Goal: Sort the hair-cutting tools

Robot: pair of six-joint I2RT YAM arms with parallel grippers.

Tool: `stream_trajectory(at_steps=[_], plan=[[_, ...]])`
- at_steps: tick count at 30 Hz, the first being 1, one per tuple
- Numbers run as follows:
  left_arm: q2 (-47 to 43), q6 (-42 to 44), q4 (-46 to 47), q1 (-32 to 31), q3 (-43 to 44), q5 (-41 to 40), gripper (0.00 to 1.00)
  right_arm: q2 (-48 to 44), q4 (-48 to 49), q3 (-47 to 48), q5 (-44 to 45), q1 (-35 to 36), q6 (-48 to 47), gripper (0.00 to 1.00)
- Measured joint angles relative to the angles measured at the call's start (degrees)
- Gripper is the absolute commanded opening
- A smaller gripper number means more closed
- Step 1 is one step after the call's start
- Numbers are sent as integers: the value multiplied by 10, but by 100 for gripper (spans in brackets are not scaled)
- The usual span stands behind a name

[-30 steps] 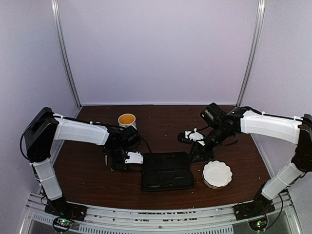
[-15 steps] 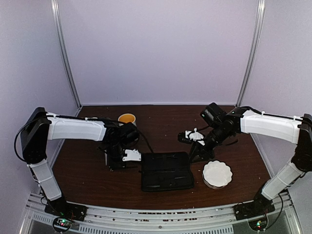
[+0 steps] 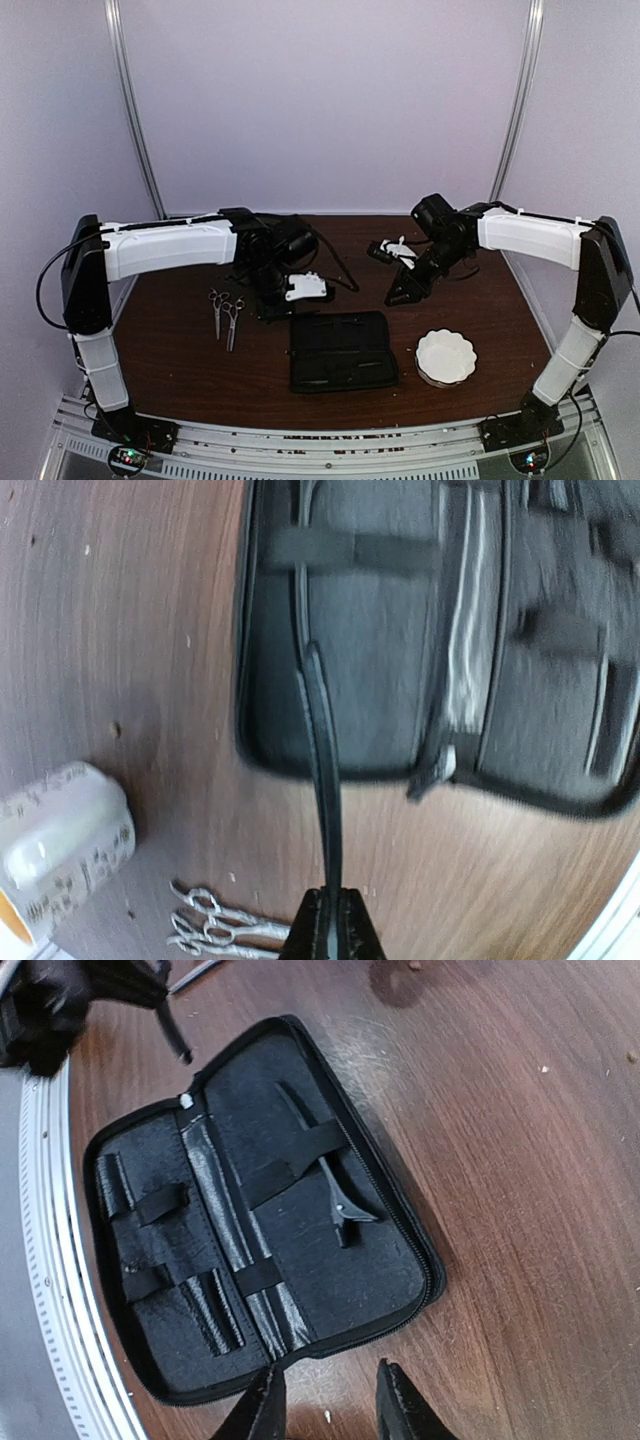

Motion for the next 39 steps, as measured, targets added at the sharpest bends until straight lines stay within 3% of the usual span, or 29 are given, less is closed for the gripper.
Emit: stream_trajectory(at_steps=[7,14,22,28,39], plan=[[76,-11,-20,-16,62,3,0,94,-11,49,8,-2,45,33],[99,-21,-51,-36,77,3,0,149,-21,69,10,-2,72,30],[115,-33,-73,-38,91,1,0,197,-23,103,29,-2,93,21],[119,-33,-81,-38,110,1,0,207,-23,105,50,2,94,16],[151,-33,-96,-38,120,6,0,198,-22,104,85,8,95,21]])
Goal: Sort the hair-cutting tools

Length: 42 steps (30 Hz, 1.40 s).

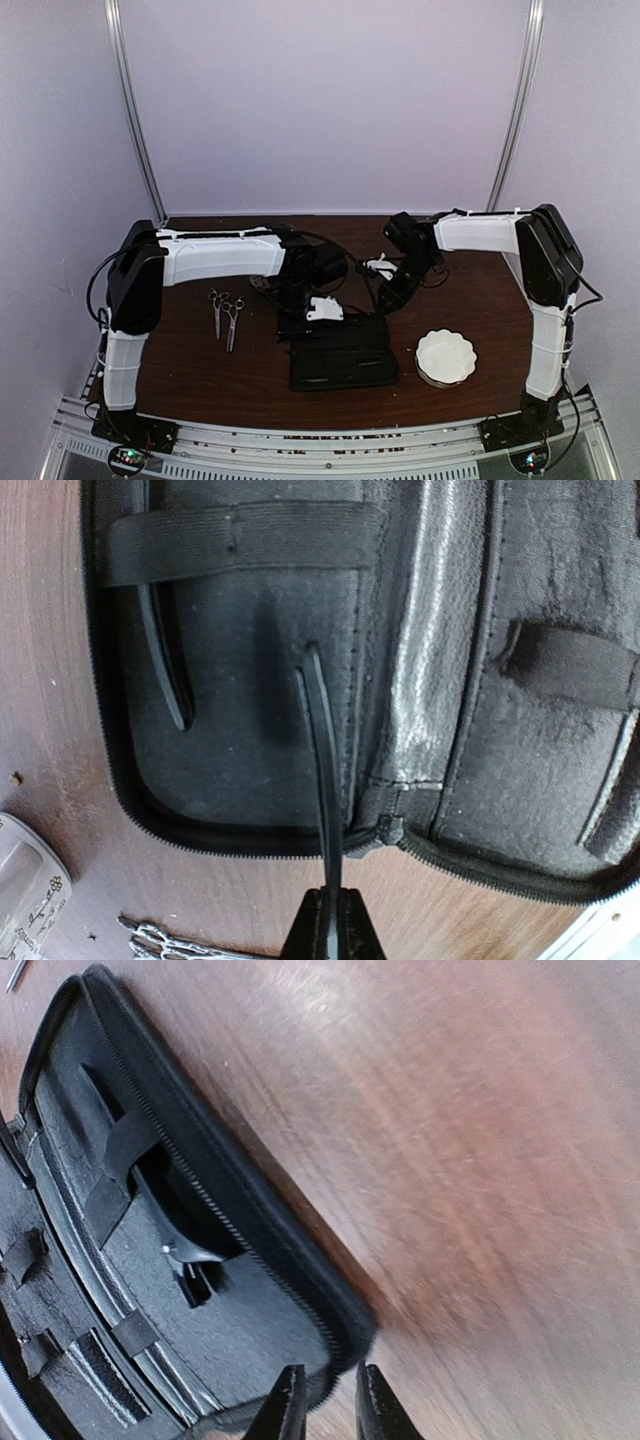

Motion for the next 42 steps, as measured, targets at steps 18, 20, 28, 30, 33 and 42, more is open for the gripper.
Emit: stream_trajectory(at_steps=[18,20,28,30,33,42], plan=[[7,-3,-7,0,1,8,0,-9,2,0,36,29,-8,24],[7,-4,-8,0,1,8,0,-1,2,0,37,31,-9,16],[7,-7,-8,-2,2,8,0,7,3,0,50,31,-8,0],[8,-6,-9,-2,5,8,0,5,4,0,52,31,-8,0],[11,-6,-10,-3,10,8,0,-10,6,-4,53,32,-8,0],[25,-9,-10,-4,15,1,0,-71,12,-8,52,49,-8,0]])
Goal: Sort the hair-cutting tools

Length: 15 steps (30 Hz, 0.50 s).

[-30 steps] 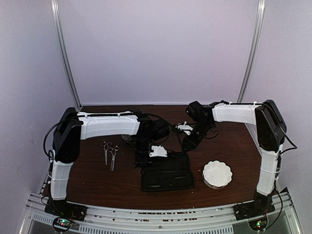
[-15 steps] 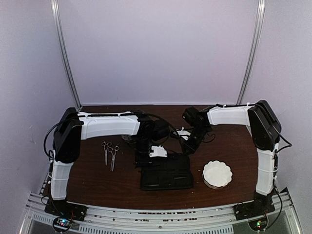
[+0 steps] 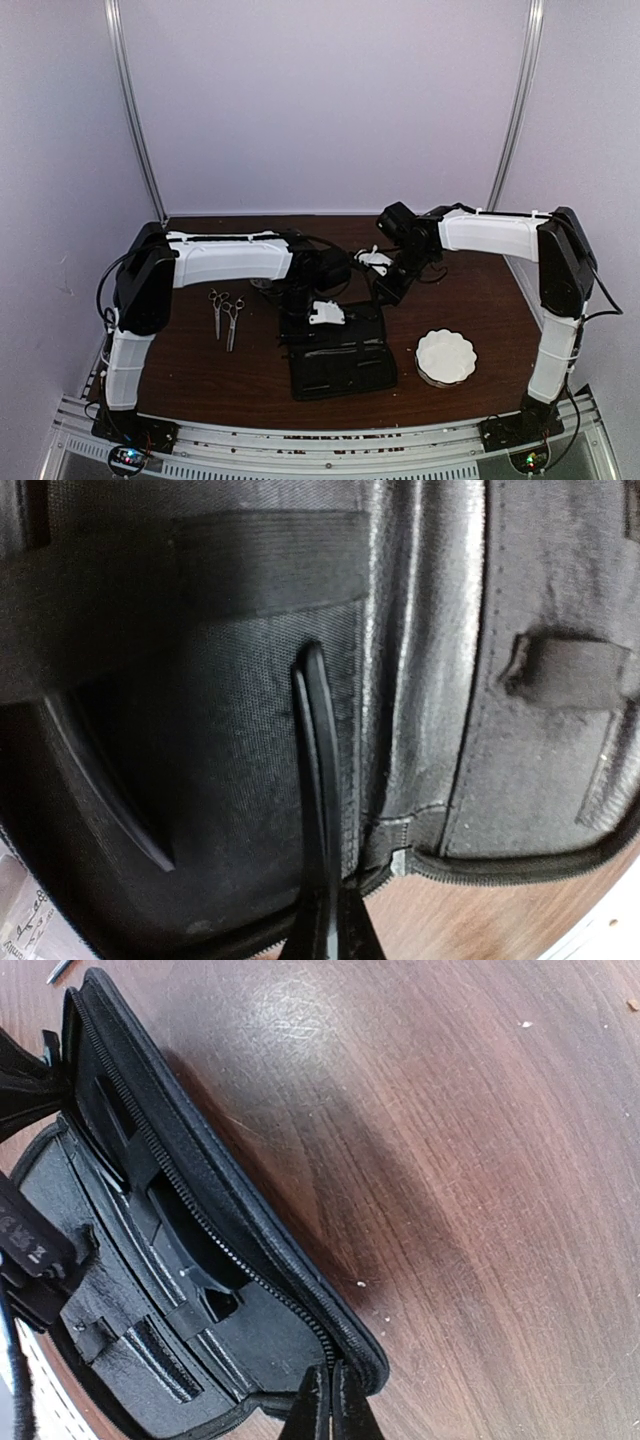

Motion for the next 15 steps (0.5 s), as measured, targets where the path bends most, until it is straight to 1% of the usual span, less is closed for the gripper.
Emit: stream_trajectory(at_steps=[8,15], plan=[[22,-6,-6,-4,11,-23,0,0,0,0,1,3,0,0],[34,-9,-16,-6,37,-25,0,0,0,0,1,3,0,0]])
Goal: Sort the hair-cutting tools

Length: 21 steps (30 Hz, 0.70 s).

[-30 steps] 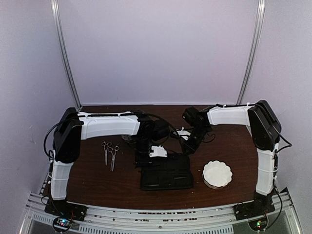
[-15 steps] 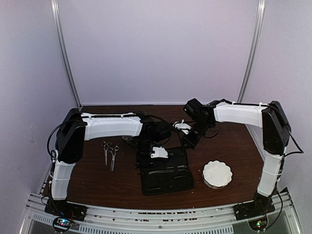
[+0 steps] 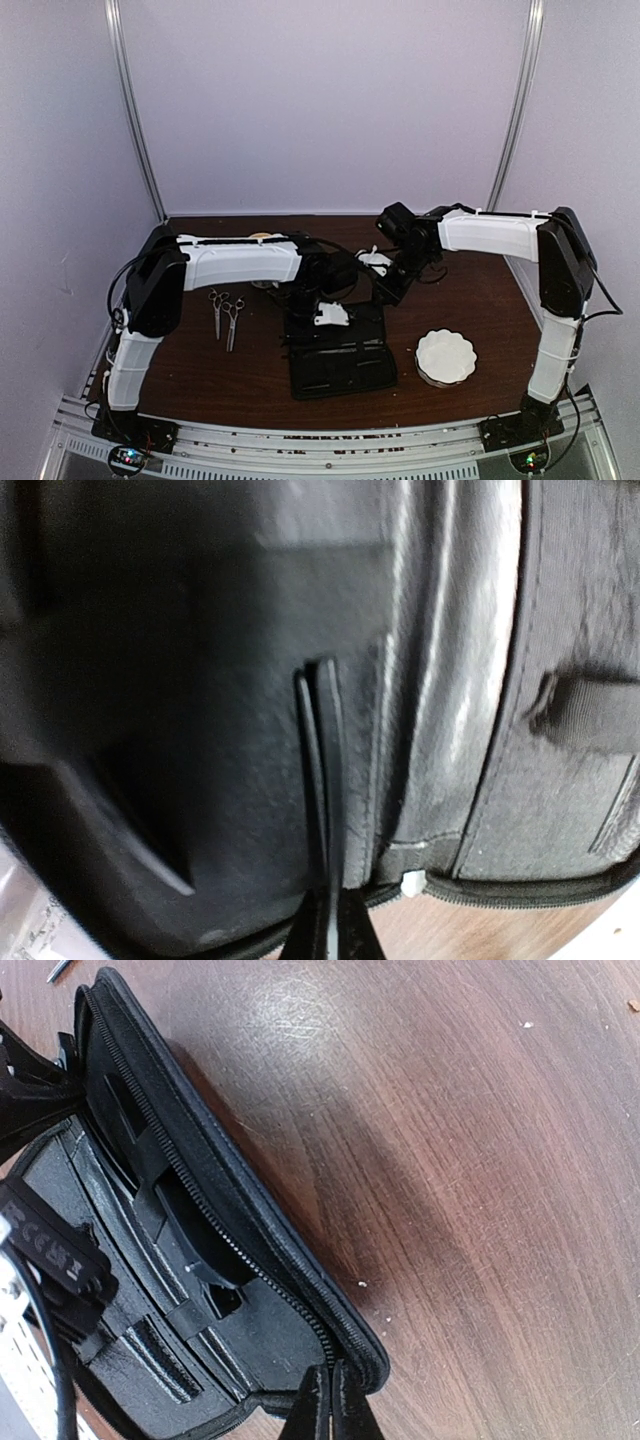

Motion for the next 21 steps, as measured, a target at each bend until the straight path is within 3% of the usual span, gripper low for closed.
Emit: stream_trajectory(at_steps=[21], plan=[[28,9,61,-15,45,18,0,0,-5,0,-3,0,0,0]])
